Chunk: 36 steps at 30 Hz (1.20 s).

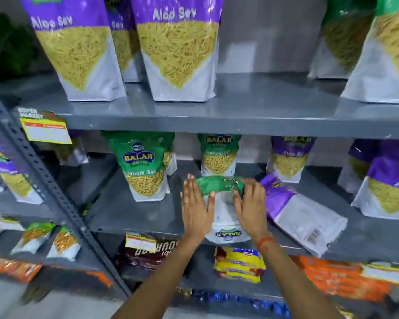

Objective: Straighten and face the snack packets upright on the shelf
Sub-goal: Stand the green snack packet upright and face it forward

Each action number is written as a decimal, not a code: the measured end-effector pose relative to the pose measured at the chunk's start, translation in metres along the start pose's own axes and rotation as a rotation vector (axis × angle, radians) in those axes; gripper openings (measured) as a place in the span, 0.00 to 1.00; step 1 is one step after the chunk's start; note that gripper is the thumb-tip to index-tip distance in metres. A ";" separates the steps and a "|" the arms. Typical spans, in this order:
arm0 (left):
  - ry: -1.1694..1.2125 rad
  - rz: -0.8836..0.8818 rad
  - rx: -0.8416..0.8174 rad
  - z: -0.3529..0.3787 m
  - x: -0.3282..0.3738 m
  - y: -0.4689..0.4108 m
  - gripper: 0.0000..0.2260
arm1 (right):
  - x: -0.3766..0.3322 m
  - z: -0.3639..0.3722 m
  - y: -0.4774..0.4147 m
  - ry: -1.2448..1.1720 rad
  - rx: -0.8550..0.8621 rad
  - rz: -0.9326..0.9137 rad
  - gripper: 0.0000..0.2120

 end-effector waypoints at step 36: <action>0.310 -0.147 0.156 0.025 -0.041 -0.051 0.25 | 0.046 0.088 -0.063 -1.009 -0.305 0.443 0.14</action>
Point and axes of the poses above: each hand's wrist, its own y-axis away from the middle knuckle, its own z-axis out of the palm, x = y × z, the point moved 8 cm from there along -y, towards the middle knuckle, and after that the axes turned 1 degree about -y, right-handed, at the moved point
